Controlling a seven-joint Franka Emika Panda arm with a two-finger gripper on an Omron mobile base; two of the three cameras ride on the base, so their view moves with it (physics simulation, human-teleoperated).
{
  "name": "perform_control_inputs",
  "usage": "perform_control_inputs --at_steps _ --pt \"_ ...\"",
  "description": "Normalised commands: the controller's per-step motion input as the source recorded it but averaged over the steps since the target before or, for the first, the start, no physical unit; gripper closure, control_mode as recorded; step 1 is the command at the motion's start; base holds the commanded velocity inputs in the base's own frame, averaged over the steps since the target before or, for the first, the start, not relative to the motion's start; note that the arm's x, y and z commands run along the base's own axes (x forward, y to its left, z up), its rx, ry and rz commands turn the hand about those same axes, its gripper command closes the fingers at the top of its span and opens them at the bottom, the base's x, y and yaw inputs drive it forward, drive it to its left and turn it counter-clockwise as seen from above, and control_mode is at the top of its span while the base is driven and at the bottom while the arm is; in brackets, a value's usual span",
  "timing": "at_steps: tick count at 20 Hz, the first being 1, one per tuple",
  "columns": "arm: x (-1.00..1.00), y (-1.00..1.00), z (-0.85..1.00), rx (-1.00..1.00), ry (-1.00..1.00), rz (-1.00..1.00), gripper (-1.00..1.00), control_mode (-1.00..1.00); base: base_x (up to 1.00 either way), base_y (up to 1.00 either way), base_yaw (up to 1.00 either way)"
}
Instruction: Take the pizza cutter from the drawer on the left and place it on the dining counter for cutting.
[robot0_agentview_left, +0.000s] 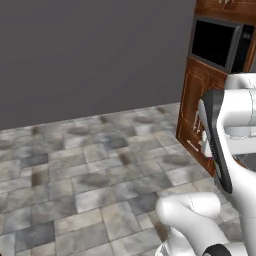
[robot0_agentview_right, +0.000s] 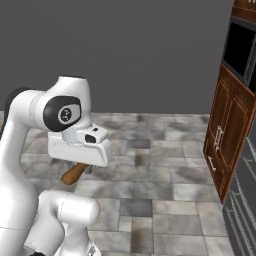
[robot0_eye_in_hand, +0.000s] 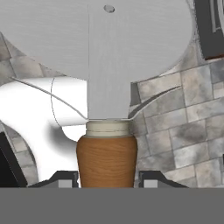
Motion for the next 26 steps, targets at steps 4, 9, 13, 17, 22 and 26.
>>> perform_control_inputs --at_steps 4,9,13,17,22,26 --pt "0.00 0.00 0.00 0.00 0.00 0.00 1.00 1.00 1.00 -0.08 0.00" --pt "0.00 0.00 0.00 0.00 0.00 0.00 1.00 1.00 1.00 -0.28 0.11" --pt "0.00 0.00 0.00 0.00 0.00 0.00 1.00 1.00 1.00 -0.14 0.63" --pt "0.00 0.00 0.00 0.00 0.00 0.00 1.00 1.00 1.00 -0.14 0.65" --pt "0.00 0.00 0.00 0.00 0.00 0.00 1.00 1.00 1.00 -0.16 0.64" --pt "0.00 0.00 0.00 0.00 0.00 0.00 1.00 1.00 1.00 -0.22 0.63"
